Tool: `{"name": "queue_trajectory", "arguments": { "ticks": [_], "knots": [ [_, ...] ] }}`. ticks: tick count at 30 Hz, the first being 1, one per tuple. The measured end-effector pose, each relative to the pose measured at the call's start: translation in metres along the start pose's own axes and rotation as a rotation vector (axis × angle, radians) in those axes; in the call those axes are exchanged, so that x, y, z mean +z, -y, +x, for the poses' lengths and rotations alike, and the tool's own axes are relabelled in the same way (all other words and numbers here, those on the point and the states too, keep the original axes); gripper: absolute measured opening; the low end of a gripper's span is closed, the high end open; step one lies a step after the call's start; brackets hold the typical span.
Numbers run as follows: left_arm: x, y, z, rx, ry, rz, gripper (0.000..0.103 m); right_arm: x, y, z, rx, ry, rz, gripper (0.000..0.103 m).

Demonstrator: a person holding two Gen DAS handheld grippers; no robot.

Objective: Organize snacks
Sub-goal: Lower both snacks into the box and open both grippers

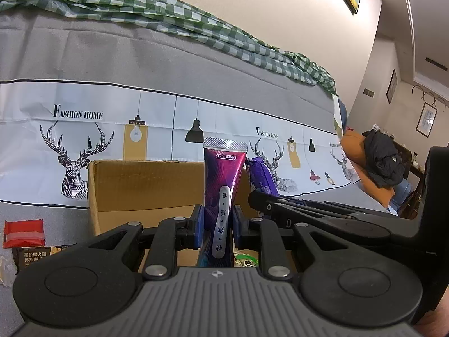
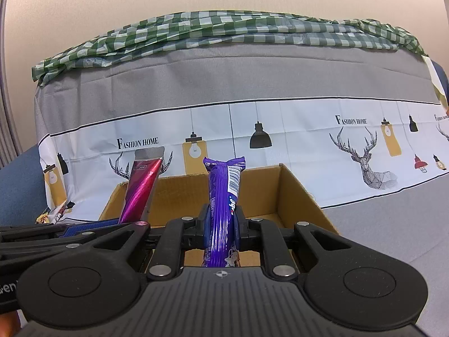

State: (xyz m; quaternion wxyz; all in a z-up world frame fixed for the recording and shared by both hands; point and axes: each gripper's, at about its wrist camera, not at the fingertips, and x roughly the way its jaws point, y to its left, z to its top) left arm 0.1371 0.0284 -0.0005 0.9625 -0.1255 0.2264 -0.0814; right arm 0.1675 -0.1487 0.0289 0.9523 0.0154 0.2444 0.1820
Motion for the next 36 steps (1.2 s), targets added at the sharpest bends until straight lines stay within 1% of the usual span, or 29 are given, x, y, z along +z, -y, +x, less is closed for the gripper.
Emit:
{"name": "queue_trajectory", "arguments": {
  "ticks": [32, 33, 35, 36],
  "knots": [
    [0.0006, 0.0005, 0.0004, -0.001, -0.013, -0.002, 0.023, -0.0005, 0.0, 0.0015, -0.006, -0.007, 0.002, 0.016],
    [0.0009, 0.0, 0.0011, -0.002, -0.02, -0.007, 0.024, -0.0007, 0.0001, 0.0016, -0.006, -0.008, 0.002, 0.016],
    [0.0005, -0.0019, 0.0034, 0.007, -0.037, -0.018, 0.03, -0.0005, 0.0008, 0.003, -0.005, -0.016, 0.007, 0.018],
    [0.0001, -0.0034, 0.0039, 0.015, -0.04, -0.024, 0.034, -0.001, 0.0011, 0.0042, -0.011, -0.026, 0.01, 0.019]
  ]
}}
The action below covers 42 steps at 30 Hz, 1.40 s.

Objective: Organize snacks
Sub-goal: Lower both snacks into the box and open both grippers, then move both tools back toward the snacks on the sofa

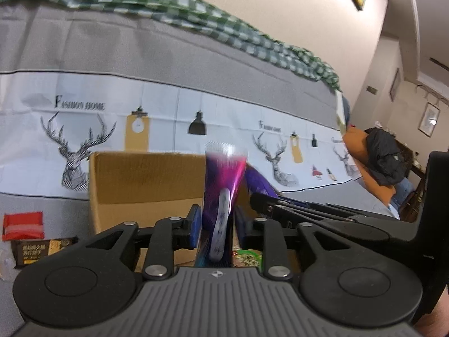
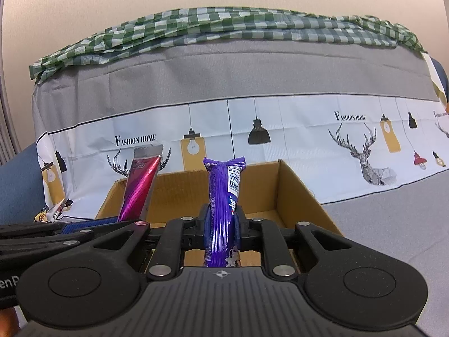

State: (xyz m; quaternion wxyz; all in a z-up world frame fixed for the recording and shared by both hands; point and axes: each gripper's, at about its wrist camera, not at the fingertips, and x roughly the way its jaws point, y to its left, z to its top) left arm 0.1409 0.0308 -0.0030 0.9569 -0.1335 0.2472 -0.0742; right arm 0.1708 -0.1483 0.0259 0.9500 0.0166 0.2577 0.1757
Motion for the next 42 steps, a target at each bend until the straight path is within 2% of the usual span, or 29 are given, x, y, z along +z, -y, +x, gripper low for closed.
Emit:
{"name": "queue_trajectory", "arguments": {
  "ticks": [1, 3, 4, 8, 12, 16, 22, 26, 28, 32, 34, 35, 37, 42],
  "knots": [
    [0.0, -0.002, 0.0, 0.003, -0.001, -0.005, 0.038, 0.0, 0.001, 0.002, -0.008, -0.011, 0.003, 0.028],
    [0.001, -0.003, 0.0, 0.004, -0.001, -0.011, 0.039, -0.001, 0.004, 0.005, -0.029, -0.027, 0.02, 0.045],
    [0.002, -0.003, -0.001, 0.004, 0.002, -0.011, 0.039, -0.002, 0.005, 0.005, -0.034, -0.031, 0.029, 0.049],
    [0.002, -0.002, -0.001, 0.015, 0.0, 0.0, 0.039, -0.003, 0.006, 0.005, -0.04, -0.029, 0.03, 0.054],
    [0.004, -0.007, -0.006, 0.023, 0.005, -0.002, 0.038, -0.003, 0.003, 0.006, -0.034, -0.032, 0.029, 0.054],
    [0.01, -0.027, -0.015, 0.051, 0.013, -0.061, 0.038, -0.001, -0.004, 0.005, -0.021, -0.02, 0.02, 0.054],
    [0.02, -0.087, -0.032, 0.155, 0.033, -0.283, 0.038, -0.001, -0.015, 0.004, 0.002, -0.016, 0.022, 0.054],
    [0.022, -0.127, -0.04, 0.267, 0.013, -0.412, 0.04, -0.003, -0.025, 0.004, 0.027, -0.02, 0.018, 0.054],
    [0.02, -0.147, -0.04, 0.334, -0.019, -0.484, 0.049, -0.004, -0.03, 0.004, 0.038, -0.024, 0.015, 0.054],
    [0.011, -0.19, -0.043, 0.42, -0.067, -0.644, 0.062, -0.004, -0.039, 0.006, 0.071, -0.032, 0.016, 0.054],
    [0.004, -0.208, -0.047, 0.469, -0.082, -0.703, 0.078, -0.004, -0.044, 0.007, 0.094, -0.037, 0.029, 0.054],
    [0.001, -0.216, -0.047, 0.501, -0.093, -0.726, 0.081, -0.004, -0.047, 0.007, 0.105, -0.039, 0.033, 0.054],
    [-0.009, -0.233, -0.049, 0.555, -0.117, -0.778, 0.083, -0.004, -0.054, 0.009, 0.126, -0.048, 0.04, 0.054],
    [-0.027, -0.26, -0.046, 0.589, -0.162, -0.873, 0.085, -0.005, -0.074, 0.009, 0.197, -0.059, 0.047, 0.054]
  ]
}}
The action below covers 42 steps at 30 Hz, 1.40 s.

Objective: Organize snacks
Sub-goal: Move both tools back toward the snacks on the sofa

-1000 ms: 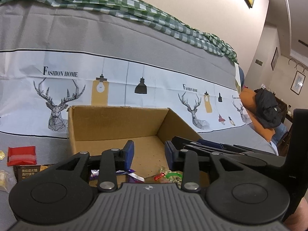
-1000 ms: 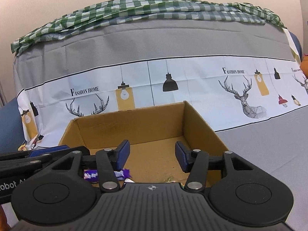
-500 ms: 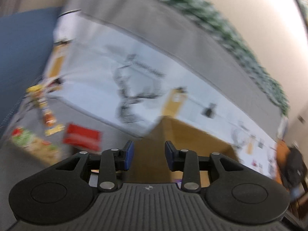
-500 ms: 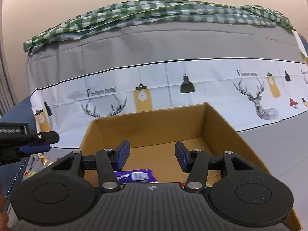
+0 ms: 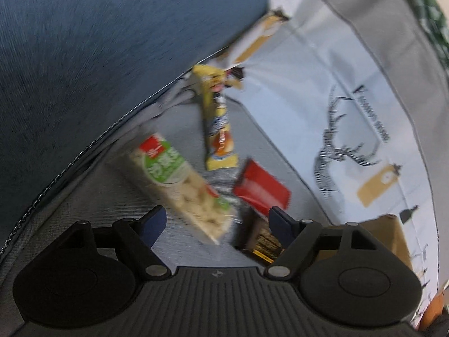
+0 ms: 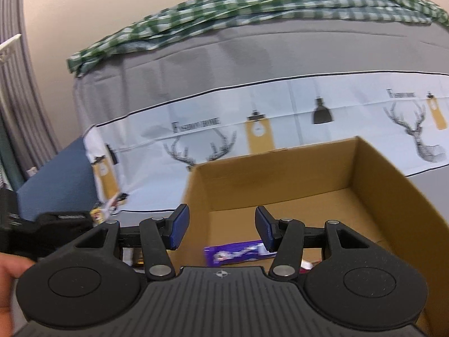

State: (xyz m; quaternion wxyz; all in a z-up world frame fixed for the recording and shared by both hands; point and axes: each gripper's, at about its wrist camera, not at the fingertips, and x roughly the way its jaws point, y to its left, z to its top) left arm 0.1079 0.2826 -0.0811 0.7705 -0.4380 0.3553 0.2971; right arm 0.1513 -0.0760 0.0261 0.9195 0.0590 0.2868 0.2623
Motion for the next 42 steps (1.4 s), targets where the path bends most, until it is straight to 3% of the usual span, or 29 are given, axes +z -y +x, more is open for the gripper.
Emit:
{"name": "queue_trajectory", "arguments": {
  "ticks": [5, 11, 13, 15, 21, 25, 28, 29, 30, 31, 33, 36, 37, 39, 42],
  "knots": [
    [0.004, -0.005, 0.015, 0.025, -0.001, -0.034, 0.086, -0.003, -0.018, 0.005, 0.058, -0.017, -0.005, 0.054],
    [0.007, 0.007, 0.02, 0.113, 0.056, 0.039, 0.084, -0.005, -0.031, 0.01, 0.101, -0.036, -0.008, 0.054],
    [0.007, 0.01, 0.018, 0.169, 0.06, 0.069, 0.06, -0.007, -0.034, 0.013, 0.11, -0.045, -0.012, 0.054],
    [0.008, 0.005, 0.016, 0.175, 0.053, 0.058, 0.05, -0.009, -0.036, 0.015, 0.118, -0.055, -0.019, 0.054],
    [0.009, 0.003, 0.003, 0.162, -0.015, 0.087, 0.04, -0.011, -0.041, 0.018, 0.123, -0.058, -0.047, 0.054],
    [0.005, 0.005, -0.006, 0.154, -0.048, 0.131, 0.04, -0.011, -0.043, 0.018, 0.128, -0.061, -0.064, 0.054],
    [0.004, -0.001, -0.01, 0.153, -0.059, 0.109, 0.04, -0.011, -0.047, 0.017, 0.133, -0.058, -0.087, 0.053],
    [0.005, -0.004, -0.011, 0.151, -0.067, 0.092, 0.04, -0.01, -0.048, 0.015, 0.138, -0.049, -0.089, 0.049],
    [0.005, -0.007, -0.012, 0.143, -0.077, 0.078, 0.04, -0.009, -0.048, 0.011, 0.147, -0.024, -0.086, 0.026],
    [0.006, -0.01, -0.012, 0.137, -0.085, 0.067, 0.04, -0.007, -0.049, 0.006, 0.162, 0.003, -0.086, 0.014],
    [0.008, -0.014, -0.013, 0.13, -0.096, 0.048, 0.04, 0.001, -0.052, -0.004, 0.197, 0.043, -0.083, 0.015],
    [0.009, -0.02, -0.016, 0.119, -0.101, 0.024, 0.04, 0.016, -0.067, 0.0, 0.222, -0.017, -0.047, 0.022],
    [0.009, -0.022, -0.016, 0.114, -0.101, 0.019, 0.04, 0.02, -0.072, 0.009, 0.241, -0.07, -0.009, 0.039],
    [0.007, -0.024, -0.013, 0.113, -0.113, 0.03, 0.039, 0.024, -0.085, 0.036, 0.239, -0.196, 0.101, 0.057],
    [0.005, -0.027, -0.012, 0.1, -0.121, 0.036, 0.039, 0.015, -0.11, 0.083, 0.158, -0.362, 0.186, 0.065]
  ]
}}
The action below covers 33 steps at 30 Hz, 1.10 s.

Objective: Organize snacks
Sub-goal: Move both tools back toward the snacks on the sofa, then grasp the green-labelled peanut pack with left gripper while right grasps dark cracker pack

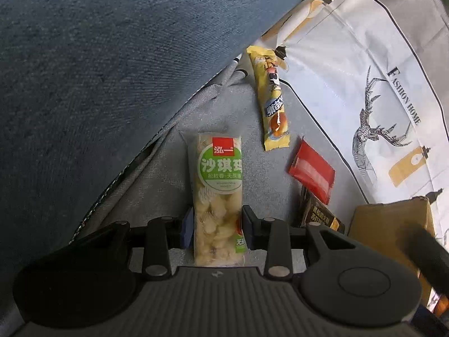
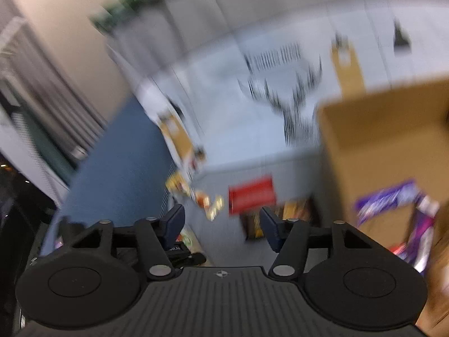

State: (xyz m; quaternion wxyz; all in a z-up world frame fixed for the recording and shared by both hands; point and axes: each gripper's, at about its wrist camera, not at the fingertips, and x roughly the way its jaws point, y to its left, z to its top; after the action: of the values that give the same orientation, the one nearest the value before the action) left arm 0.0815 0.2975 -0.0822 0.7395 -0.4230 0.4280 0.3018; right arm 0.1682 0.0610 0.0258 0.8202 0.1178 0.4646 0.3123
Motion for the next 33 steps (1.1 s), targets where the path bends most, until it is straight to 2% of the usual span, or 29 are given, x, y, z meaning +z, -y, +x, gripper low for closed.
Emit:
{"name": "queue_trajectory", "arguments": {
  "ticks": [1, 5, 11, 13, 18, 20, 23, 25, 27, 33],
  "knots": [
    [0.0, -0.002, -0.001, -0.005, -0.003, 0.0, 0.039, 0.001, -0.002, 0.018, -0.026, -0.045, 0.034, 0.069],
    [-0.002, -0.007, -0.002, -0.027, -0.019, -0.002, 0.039, 0.005, 0.011, 0.083, -0.197, -0.169, 0.241, 0.07],
    [-0.002, -0.008, -0.003, -0.033, -0.024, 0.027, 0.039, 0.001, 0.035, 0.124, -0.356, -0.222, 0.454, 0.07],
    [-0.002, -0.007, -0.003, -0.031, -0.027, 0.038, 0.039, 0.002, 0.041, 0.132, -0.374, -0.22, 0.49, 0.076],
    [-0.003, -0.005, -0.001, -0.031, -0.032, 0.059, 0.04, 0.014, 0.029, 0.142, -0.43, -0.222, 0.416, 0.079],
    [-0.004, -0.004, 0.0, -0.027, -0.031, 0.082, 0.04, 0.014, 0.021, 0.147, -0.471, -0.241, 0.326, 0.08],
    [-0.005, -0.002, 0.001, -0.032, -0.039, 0.109, 0.04, 0.009, 0.006, 0.151, -0.537, -0.263, 0.164, 0.07],
    [-0.007, -0.002, 0.0, -0.041, -0.048, 0.131, 0.04, 0.005, -0.001, 0.143, -0.536, -0.242, 0.077, 0.042],
    [-0.009, -0.003, -0.002, -0.052, -0.052, 0.142, 0.039, -0.002, -0.01, 0.137, -0.54, -0.248, -0.029, 0.04],
    [-0.019, 0.0, -0.006, -0.063, -0.066, 0.255, 0.039, -0.025, -0.022, 0.099, -0.415, -0.272, -0.199, 0.04]
  ]
}}
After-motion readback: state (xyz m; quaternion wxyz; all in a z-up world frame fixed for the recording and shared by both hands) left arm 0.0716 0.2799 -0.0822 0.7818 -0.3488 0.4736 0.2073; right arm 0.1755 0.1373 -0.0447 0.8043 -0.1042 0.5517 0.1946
